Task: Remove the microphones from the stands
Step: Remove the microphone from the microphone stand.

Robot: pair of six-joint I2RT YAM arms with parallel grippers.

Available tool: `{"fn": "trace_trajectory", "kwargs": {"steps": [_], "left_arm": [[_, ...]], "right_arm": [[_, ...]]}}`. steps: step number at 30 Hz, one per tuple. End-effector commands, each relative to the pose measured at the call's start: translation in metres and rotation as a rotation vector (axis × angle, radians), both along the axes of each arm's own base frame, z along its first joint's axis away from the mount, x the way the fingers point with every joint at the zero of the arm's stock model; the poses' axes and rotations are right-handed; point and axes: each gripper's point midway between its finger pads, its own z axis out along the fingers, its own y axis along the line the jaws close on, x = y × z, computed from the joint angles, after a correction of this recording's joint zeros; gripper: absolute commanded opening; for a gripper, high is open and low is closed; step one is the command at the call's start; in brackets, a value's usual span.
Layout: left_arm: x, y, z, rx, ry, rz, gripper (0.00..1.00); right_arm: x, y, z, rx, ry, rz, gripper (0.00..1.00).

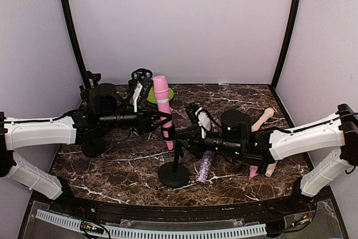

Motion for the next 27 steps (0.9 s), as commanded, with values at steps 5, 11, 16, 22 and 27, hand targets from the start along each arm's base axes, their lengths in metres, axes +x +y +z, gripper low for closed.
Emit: {"fn": "trace_trajectory", "kwargs": {"steps": [5,11,16,22,27], "left_arm": [[0.029,0.026,0.096,-0.221,-0.163,0.115,0.0],[0.014,0.025,0.097,-0.244,-0.229,0.044,0.0],[-0.004,0.025,0.104,-0.276,-0.304,-0.037,0.0],[-0.02,0.027,0.112,-0.298,-0.381,-0.098,0.0],[-0.022,0.027,0.112,-0.294,-0.395,-0.106,0.0]], "right_arm": [[0.009,-0.035,-0.077,-0.246,0.097,-0.096,0.0],[0.014,-0.037,-0.075,-0.24,0.109,-0.13,0.0],[0.021,-0.04,-0.075,-0.254,0.127,-0.163,0.0],[0.03,-0.043,-0.08,-0.237,0.186,-0.184,0.0],[0.031,-0.041,-0.08,-0.232,0.19,-0.179,0.0]]}}
